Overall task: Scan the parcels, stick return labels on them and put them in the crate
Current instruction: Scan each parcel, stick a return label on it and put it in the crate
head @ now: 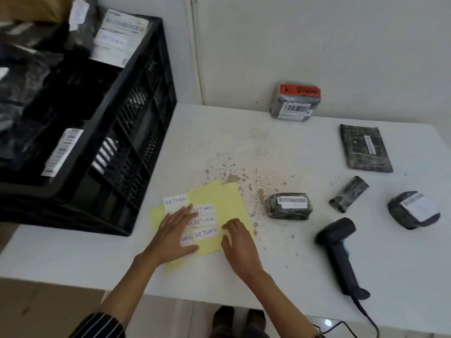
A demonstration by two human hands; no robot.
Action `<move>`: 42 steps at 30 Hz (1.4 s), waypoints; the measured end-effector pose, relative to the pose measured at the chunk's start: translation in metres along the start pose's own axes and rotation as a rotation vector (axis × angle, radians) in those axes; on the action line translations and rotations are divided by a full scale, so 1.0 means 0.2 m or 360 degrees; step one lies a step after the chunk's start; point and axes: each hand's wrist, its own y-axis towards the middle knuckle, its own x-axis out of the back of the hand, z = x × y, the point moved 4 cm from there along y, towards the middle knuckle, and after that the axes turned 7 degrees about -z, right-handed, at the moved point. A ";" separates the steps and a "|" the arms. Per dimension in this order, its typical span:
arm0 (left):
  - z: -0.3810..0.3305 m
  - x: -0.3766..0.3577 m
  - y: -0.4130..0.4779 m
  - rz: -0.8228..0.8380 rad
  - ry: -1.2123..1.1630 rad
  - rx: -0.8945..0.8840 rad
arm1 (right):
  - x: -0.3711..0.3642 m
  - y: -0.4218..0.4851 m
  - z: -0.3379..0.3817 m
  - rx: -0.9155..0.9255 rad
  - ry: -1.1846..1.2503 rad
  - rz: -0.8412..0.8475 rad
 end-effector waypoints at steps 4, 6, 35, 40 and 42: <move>0.01 -0.03 -0.03 -0.0063 0.0062 -0.0015 | -0.12 0.09 0.07 0.0123 -0.0119 -0.0036; 0.01 -0.03 -0.03 -0.0088 0.0078 -0.0011 | -0.17 0.12 0.10 0.0225 -0.0183 -0.0059; -0.01 -0.02 -0.03 0.0120 0.0226 0.0139 | -0.04 0.17 -0.04 -0.0724 0.1292 -0.0222; -0.10 0.00 0.00 0.0149 0.0184 0.0263 | 0.06 0.17 -0.05 -0.0547 0.1006 -0.0260; -0.21 0.04 0.03 -0.0096 -0.0129 0.0329 | 0.09 0.16 -0.02 -0.0255 0.0692 -0.0301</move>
